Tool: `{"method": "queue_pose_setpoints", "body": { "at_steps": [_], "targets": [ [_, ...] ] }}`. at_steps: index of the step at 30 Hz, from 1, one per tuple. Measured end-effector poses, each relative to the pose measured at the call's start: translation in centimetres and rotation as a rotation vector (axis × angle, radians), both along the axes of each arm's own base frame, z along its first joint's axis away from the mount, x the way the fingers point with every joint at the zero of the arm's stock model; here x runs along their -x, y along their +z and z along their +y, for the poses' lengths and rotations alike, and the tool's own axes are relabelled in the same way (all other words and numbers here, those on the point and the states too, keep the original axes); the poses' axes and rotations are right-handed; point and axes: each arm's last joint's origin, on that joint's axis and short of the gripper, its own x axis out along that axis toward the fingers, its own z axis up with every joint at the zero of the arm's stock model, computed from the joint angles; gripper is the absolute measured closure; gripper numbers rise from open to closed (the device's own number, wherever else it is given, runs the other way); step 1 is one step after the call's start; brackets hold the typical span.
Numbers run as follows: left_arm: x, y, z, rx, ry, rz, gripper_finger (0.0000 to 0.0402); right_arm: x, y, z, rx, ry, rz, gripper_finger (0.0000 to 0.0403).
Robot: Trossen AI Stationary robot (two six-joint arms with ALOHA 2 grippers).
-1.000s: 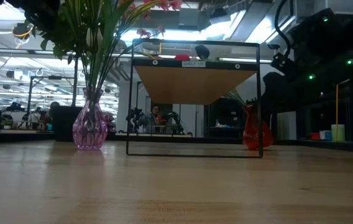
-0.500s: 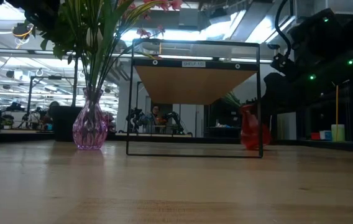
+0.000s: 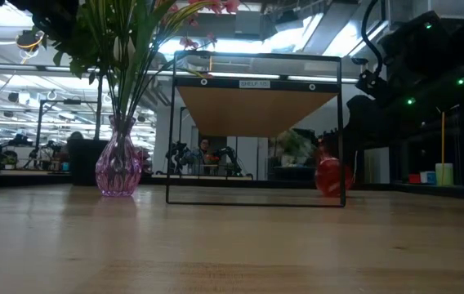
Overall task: Pick and place flowers into a vace then onto a shelf
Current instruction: Put the red vase on the shelf
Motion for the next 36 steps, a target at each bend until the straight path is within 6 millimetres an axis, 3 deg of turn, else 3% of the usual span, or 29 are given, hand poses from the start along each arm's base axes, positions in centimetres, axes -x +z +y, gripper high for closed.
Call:
{"method": "queue_pose_setpoints", "body": {
  "at_steps": [25,30,36],
  "targets": [
    [0.0,0.0,0.0,0.001,0.0,0.0,0.0396,-0.4,0.3,0.1,-0.025,0.049,0.015,0.0123],
    [0.0,0.0,0.0,0.017,0.002,-0.001,0.0396,-1.7,2.2,0.2,-0.04,0.065,0.119,0.0123],
    [0.0,0.0,0.0,0.02,0.0,-0.001,0.0396,-2.7,7.0,-0.6,-0.065,0.01,0.255,0.0123]
  ]
}}
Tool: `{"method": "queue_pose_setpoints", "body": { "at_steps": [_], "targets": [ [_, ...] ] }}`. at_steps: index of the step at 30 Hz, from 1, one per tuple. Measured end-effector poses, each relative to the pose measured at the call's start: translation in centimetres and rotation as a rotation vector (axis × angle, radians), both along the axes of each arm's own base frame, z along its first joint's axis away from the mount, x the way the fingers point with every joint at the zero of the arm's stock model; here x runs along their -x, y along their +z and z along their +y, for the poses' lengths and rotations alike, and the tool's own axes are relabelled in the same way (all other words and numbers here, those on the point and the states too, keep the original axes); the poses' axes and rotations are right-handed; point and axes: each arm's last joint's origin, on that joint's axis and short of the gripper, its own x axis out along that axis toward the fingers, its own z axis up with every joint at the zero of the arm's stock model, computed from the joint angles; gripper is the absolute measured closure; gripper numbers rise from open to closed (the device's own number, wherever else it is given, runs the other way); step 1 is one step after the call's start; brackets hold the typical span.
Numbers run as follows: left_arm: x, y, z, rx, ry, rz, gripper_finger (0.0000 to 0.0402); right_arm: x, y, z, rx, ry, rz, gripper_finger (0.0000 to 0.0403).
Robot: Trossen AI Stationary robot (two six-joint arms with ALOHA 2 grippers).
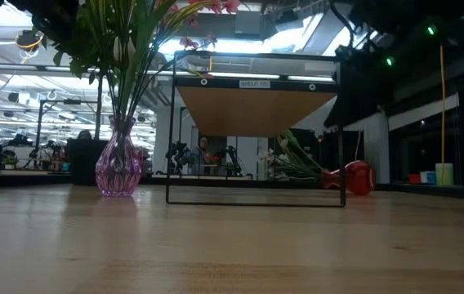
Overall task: Pick and place flowers into a vace then onto a shelf
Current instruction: Put the red vase on the shelf
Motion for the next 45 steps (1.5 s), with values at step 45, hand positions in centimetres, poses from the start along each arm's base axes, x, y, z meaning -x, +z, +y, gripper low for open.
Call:
{"method": "queue_pose_setpoints", "body": {
  "at_steps": [45],
  "targets": [
    [0.0,0.0,0.0,0.06,-0.001,-0.001,0.0396,-2.0,1.3,-16.0,-0.387,0.09,0.51,0.0123]
  ]
}}
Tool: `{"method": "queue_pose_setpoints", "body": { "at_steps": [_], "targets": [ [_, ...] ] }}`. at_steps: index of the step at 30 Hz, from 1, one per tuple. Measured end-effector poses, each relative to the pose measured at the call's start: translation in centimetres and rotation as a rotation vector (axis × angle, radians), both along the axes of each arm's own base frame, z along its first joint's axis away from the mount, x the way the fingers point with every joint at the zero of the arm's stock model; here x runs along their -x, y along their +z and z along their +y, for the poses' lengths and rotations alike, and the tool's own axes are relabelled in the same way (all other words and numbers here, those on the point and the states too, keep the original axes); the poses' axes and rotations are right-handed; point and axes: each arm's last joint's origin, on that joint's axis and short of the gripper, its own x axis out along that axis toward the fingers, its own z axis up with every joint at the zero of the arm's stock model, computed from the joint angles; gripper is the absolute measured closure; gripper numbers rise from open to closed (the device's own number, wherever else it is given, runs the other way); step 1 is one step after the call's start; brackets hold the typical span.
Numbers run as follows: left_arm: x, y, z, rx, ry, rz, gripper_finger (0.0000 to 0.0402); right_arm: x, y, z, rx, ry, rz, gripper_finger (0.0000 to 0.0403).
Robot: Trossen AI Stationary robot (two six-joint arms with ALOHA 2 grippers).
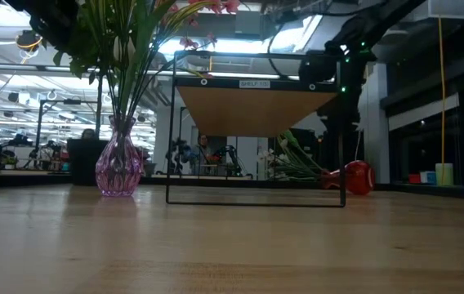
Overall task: Pick and place flowers into a vace then onto a shelf
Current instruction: Put the red vase on the shelf
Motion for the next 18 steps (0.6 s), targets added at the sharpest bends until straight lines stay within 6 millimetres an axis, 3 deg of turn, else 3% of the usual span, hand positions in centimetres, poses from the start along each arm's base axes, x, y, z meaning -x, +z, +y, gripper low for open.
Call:
{"method": "queue_pose_setpoints", "body": {
  "at_steps": [10,18],
  "targets": [
    [0.0,0.0,0.0,-0.008,-0.001,0.0,0.0396,-1.1,-1.8,-0.8,0.003,0.025,0.007,0.0123],
    [0.0,0.0,0.0,-0.011,-0.001,0.0,0.0396,-0.6,-2.3,-1.7,-0.015,-0.008,0.005,0.0123]
  ]
}}
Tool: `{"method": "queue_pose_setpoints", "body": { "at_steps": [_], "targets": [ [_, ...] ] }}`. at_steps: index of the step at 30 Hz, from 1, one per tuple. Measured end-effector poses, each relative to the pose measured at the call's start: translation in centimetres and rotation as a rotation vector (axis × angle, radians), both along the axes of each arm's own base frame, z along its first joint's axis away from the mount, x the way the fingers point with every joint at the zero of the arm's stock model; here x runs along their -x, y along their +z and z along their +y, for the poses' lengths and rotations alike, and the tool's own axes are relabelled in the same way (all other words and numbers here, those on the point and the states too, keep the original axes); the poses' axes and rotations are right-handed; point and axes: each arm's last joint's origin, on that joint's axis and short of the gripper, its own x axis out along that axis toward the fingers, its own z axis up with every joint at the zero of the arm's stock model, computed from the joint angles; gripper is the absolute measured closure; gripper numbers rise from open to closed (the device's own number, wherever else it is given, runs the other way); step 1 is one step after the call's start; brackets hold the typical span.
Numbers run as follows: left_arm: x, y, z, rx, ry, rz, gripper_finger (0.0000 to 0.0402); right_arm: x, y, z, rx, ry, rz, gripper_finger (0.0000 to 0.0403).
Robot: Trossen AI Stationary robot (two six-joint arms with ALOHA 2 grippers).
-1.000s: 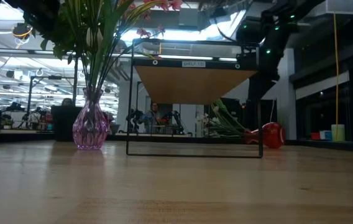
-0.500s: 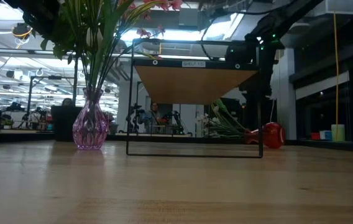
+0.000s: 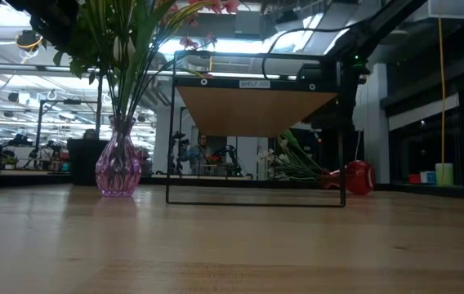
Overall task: Pick and place flowers into a vace then onto a shelf
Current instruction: Put the red vase on the shelf
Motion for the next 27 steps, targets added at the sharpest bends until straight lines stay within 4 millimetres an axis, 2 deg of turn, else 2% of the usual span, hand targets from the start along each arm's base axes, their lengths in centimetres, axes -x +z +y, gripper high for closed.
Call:
{"method": "queue_pose_setpoints", "body": {
  "at_steps": [20,27],
  "targets": [
    [0.0,0.0,0.0,-0.003,-0.001,0.003,0.0396,-0.6,-2.8,-0.8,-0.074,-0.022,0.031,0.0123],
    [0.0,0.0,0.0,-0.003,-0.001,0.003,0.0396,-0.9,-3.4,-1.2,-0.014,-0.035,0.05,0.0125]
  ]
}}
